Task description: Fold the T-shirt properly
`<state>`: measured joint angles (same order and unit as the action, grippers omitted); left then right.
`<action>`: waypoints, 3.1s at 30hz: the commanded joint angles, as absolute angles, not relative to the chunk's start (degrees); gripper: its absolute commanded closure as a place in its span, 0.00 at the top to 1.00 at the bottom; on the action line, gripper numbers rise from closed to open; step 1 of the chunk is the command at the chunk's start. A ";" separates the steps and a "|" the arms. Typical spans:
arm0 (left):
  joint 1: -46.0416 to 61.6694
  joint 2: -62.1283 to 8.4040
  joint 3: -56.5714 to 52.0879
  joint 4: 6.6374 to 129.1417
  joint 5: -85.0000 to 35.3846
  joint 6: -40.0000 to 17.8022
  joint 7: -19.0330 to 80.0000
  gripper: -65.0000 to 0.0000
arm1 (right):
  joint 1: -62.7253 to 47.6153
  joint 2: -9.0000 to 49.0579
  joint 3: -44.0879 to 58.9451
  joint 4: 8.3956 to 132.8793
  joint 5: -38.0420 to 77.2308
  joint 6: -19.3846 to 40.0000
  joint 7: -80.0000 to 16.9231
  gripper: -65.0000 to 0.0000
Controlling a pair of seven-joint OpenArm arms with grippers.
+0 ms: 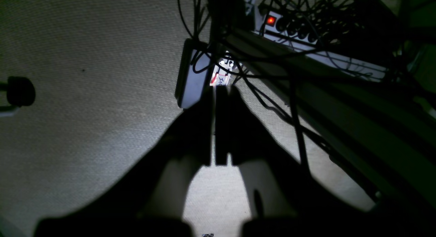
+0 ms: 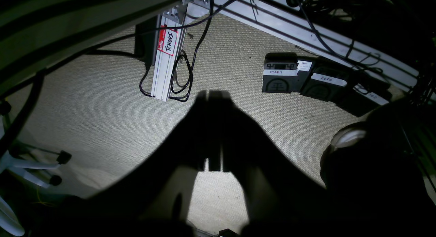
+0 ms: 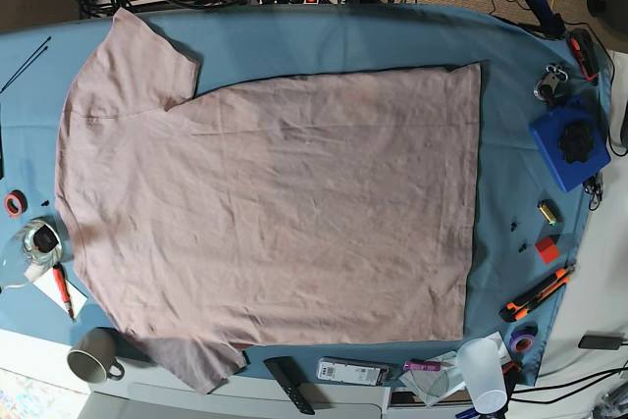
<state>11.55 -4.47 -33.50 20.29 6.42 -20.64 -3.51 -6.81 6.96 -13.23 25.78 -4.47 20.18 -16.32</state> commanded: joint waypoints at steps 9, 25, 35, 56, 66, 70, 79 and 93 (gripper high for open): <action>14.63 -4.80 -33.52 23.66 6.42 -23.53 -4.10 0.00 | -7.53 7.90 -13.02 26.26 -4.27 19.79 -18.41 0.00; 31.42 -4.80 -33.52 46.06 -1.74 -33.28 -3.86 0.00 | -27.00 19.42 -13.02 52.16 3.46 19.62 -23.33 0.00; 46.17 -4.78 -33.52 64.29 -8.43 -34.22 -3.84 0.00 | -45.39 22.81 -1.72 75.92 9.93 19.64 -27.99 0.00; 60.64 -4.80 -33.69 97.03 -22.74 -38.46 6.70 0.00 | -60.07 22.52 38.15 112.95 48.27 32.18 -51.20 0.00; 60.64 -4.80 -33.67 103.55 -22.74 -38.48 6.70 0.00 | -59.81 22.52 42.44 119.22 48.18 33.19 -50.94 0.00; 60.64 -4.78 -33.67 103.79 -22.74 -38.48 6.70 0.00 | -59.83 22.44 42.44 120.99 48.21 36.71 -50.83 0.23; 60.58 -4.80 -33.67 104.03 -22.79 -38.44 7.99 0.00 | -58.83 18.57 42.44 125.05 47.57 36.21 -51.22 0.47; 59.20 -9.04 -33.67 117.56 -22.74 -23.55 11.79 0.33 | -48.25 18.74 42.44 122.43 45.82 35.03 -54.00 0.47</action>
